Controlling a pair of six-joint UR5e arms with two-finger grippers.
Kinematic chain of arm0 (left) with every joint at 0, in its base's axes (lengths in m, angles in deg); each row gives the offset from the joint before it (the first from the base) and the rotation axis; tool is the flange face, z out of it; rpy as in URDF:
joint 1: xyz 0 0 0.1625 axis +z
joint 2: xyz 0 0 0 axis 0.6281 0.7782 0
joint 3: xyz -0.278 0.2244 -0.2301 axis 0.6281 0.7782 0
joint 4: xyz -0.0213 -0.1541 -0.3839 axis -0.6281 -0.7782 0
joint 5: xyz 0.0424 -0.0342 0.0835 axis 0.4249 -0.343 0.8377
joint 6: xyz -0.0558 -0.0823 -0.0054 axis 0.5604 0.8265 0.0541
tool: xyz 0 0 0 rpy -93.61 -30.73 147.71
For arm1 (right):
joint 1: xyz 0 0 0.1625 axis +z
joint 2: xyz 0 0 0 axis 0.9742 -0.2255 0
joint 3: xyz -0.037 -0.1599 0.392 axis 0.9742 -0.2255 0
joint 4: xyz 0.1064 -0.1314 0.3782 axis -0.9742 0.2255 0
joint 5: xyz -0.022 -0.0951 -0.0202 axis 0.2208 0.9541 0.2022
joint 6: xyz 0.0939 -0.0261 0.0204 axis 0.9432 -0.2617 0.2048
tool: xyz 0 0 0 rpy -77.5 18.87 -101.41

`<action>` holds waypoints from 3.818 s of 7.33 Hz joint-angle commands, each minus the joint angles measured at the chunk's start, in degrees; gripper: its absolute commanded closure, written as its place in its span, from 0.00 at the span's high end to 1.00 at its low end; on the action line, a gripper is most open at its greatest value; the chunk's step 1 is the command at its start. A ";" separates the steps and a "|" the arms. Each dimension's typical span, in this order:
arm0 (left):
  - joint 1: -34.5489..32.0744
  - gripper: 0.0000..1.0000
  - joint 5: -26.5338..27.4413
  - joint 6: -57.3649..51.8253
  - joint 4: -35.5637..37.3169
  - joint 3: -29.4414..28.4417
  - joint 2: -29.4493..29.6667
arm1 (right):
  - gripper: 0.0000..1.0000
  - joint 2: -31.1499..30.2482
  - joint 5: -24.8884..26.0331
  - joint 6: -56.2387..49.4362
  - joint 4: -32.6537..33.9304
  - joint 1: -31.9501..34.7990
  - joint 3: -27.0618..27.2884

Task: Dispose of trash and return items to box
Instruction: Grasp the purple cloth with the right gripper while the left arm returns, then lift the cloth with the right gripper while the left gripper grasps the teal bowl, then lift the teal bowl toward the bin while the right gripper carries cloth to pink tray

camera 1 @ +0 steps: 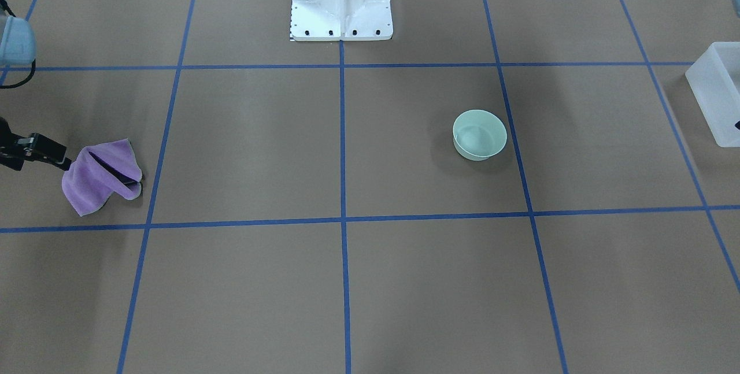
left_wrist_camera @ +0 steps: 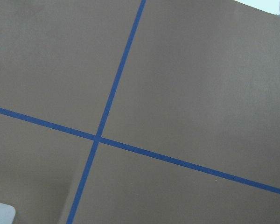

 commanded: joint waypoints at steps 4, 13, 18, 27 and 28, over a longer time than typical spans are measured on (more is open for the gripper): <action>3.68 0.98 0.43 1.03 -0.92 -0.18 0.07 | 0.61 1.36 2.15 1.57 -0.20 -7.33 -1.33; 31.79 0.97 9.04 33.70 -15.25 0.41 9.38 | 0.00 1.36 3.47 1.49 2.33 7.05 -0.45; 42.62 0.95 18.45 34.69 -15.16 0.70 8.59 | 0.00 1.19 3.03 -0.18 4.37 10.85 0.25; 44.74 0.00 14.87 39.23 -14.72 3.93 9.55 | 0.00 -0.48 2.07 -5.72 4.37 13.57 0.34; 43.61 0.00 13.45 39.52 -14.63 5.69 9.56 | 0.00 -1.96 1.54 -9.81 4.46 15.32 0.25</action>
